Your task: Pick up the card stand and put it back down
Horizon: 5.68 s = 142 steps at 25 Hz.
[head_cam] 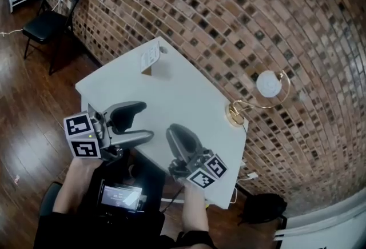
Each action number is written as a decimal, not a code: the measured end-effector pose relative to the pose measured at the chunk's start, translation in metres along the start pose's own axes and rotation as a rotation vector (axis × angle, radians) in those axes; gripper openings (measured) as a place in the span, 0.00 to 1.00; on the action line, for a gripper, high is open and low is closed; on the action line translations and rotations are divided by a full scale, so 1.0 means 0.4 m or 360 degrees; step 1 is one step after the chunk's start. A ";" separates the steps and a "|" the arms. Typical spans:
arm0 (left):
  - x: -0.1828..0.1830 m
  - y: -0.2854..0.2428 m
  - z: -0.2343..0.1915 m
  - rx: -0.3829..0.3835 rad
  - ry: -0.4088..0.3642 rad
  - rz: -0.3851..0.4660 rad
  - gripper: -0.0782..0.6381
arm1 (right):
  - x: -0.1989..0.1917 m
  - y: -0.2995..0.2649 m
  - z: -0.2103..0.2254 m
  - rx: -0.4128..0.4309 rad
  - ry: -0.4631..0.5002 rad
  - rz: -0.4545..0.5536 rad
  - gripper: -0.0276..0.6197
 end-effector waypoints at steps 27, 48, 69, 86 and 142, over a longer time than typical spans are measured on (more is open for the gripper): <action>0.097 0.018 -0.268 0.0199 -0.0073 0.0107 0.61 | -0.135 -0.378 0.471 -0.0275 -0.0100 -0.0521 0.37; 0.083 0.051 -0.288 0.0222 -0.0035 0.0081 0.61 | -0.202 -0.624 0.601 -0.0472 -0.0105 -0.0648 0.38; 0.063 0.046 -0.293 0.0226 0.0001 0.0052 0.61 | -0.186 -0.569 0.587 -0.0224 -0.0314 -0.0527 0.09; 0.003 -0.068 -0.243 0.0066 0.0054 -0.0095 0.61 | -0.001 -0.299 0.450 0.0216 -0.0369 -0.0243 0.09; -0.286 -0.533 -0.042 -0.0778 0.0229 -0.0517 0.61 | 0.178 0.455 0.404 -0.0273 -0.0051 -0.0135 0.09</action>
Point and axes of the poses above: the fingertips, and each gripper's own axes: y backward along the fingers, z to its right, x out of its top, the point moved 4 cm from there along y, backward along the fingers, and after that the axes turned 1 degree about y, right-handed, at the moved point
